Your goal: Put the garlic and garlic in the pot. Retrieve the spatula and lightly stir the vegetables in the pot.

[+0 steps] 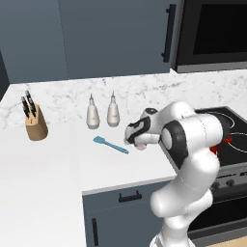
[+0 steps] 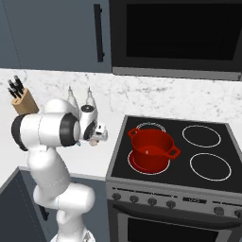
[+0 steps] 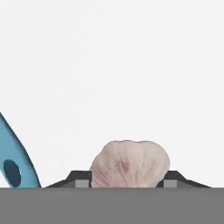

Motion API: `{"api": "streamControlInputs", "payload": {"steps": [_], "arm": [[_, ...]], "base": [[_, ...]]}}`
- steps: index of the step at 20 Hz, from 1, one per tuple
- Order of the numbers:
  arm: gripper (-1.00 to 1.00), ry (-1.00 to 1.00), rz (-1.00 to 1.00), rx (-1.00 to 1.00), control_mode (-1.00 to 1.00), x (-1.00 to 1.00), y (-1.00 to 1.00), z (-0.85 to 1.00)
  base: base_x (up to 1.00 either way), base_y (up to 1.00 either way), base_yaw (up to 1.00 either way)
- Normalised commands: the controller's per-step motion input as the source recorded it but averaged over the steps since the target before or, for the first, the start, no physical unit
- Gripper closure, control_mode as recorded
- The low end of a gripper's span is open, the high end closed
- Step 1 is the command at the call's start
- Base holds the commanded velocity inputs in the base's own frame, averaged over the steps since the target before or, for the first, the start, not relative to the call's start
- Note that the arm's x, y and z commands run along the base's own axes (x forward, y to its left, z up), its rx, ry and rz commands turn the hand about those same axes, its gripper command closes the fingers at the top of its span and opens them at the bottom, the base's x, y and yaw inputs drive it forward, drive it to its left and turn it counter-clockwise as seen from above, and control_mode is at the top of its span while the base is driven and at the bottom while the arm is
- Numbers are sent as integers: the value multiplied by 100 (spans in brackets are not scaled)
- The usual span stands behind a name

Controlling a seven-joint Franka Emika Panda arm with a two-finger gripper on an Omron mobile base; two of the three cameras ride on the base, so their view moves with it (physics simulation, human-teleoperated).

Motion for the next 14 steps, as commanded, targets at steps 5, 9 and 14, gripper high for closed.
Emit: {"api": "streamControlInputs", "payload": {"steps": [5, 9, 14], "arm": [[100, -17, -4, 0, -100, -56, -5, 72], [100, -11, -1, 0, -100, -38, -7, 100], [100, -18, -5, -2, -100, -27, -18, 90]], "base": [[0, 0, 0], [0, 0, 0], [0, 0, 0]]}}
